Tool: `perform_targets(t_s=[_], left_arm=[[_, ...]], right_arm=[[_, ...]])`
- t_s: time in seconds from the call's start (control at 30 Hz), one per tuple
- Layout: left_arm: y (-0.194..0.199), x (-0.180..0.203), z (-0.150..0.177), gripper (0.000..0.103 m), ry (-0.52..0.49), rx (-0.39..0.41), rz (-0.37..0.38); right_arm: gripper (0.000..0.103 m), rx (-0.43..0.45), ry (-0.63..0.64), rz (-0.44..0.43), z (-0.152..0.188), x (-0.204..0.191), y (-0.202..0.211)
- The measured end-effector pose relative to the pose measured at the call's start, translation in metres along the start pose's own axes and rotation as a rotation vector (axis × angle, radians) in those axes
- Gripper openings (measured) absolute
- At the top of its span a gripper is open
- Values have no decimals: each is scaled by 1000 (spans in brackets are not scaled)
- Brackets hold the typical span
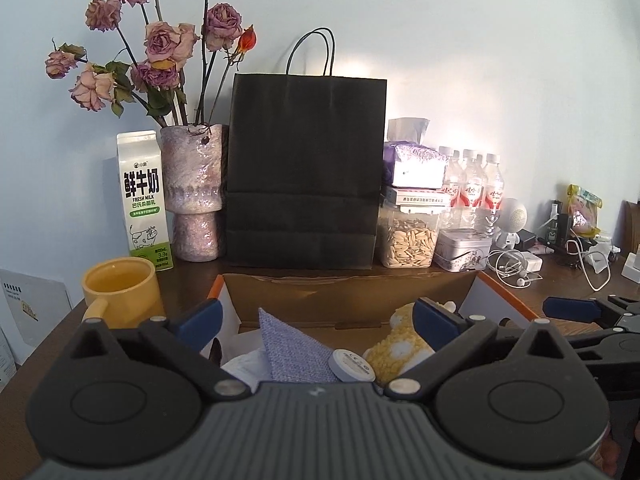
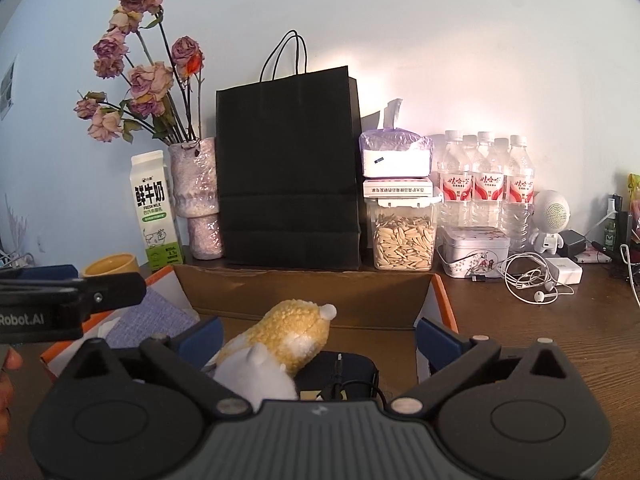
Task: Organize objects
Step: 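Lower the cap and cable into the box and open both tools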
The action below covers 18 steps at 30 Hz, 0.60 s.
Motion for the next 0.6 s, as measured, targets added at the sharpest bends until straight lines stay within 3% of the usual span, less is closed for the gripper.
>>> perform_targets(t_s=[0.4,0.6], left_arm=[[41,-8,0,103,33,59,26],[62,-12,13,103,33,36,33]], right_arm=[[103,37,33,-30,5,-14,33],[103,43,25,-28,18,-14,57]])
Point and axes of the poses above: each gripper's, at about its wrist camera, not at the fingertips, and y roughly against the way its jaws point, x to its right, z to its underside, the point moved 4 cm from there along -y, roughly the way its jaws point, and after that the axes turned 5 degrees about -z, right-handed, at the moved point
